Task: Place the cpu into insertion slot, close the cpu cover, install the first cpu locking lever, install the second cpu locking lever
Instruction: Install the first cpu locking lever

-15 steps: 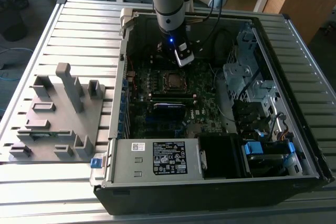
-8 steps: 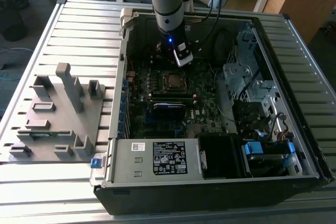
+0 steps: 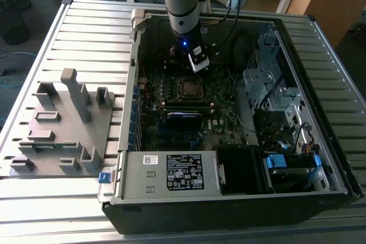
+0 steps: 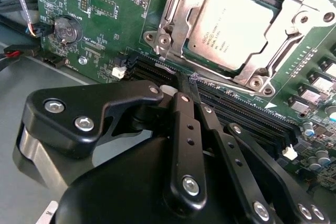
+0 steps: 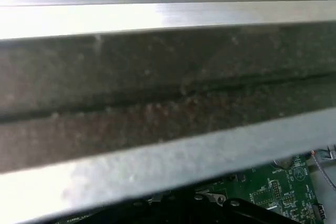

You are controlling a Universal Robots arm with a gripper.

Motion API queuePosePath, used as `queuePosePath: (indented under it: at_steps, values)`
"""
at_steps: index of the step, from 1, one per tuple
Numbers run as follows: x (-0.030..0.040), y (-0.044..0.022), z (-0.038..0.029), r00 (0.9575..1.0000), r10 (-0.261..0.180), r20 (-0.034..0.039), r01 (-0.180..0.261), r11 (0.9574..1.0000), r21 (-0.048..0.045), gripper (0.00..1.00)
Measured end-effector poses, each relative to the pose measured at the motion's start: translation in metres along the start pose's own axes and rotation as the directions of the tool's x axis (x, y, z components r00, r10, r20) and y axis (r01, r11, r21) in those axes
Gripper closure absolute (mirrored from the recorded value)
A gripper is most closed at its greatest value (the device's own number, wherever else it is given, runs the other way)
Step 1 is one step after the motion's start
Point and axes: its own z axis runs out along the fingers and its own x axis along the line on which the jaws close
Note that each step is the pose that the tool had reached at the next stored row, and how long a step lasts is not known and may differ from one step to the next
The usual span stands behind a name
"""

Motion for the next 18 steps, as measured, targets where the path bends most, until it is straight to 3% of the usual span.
queuePosePath:
  at_steps: [18]
  values:
    - [0.0006,-0.0018,0.0017,1.0,0.0,0.0013,0.0,1.0,-0.0003,0.9]
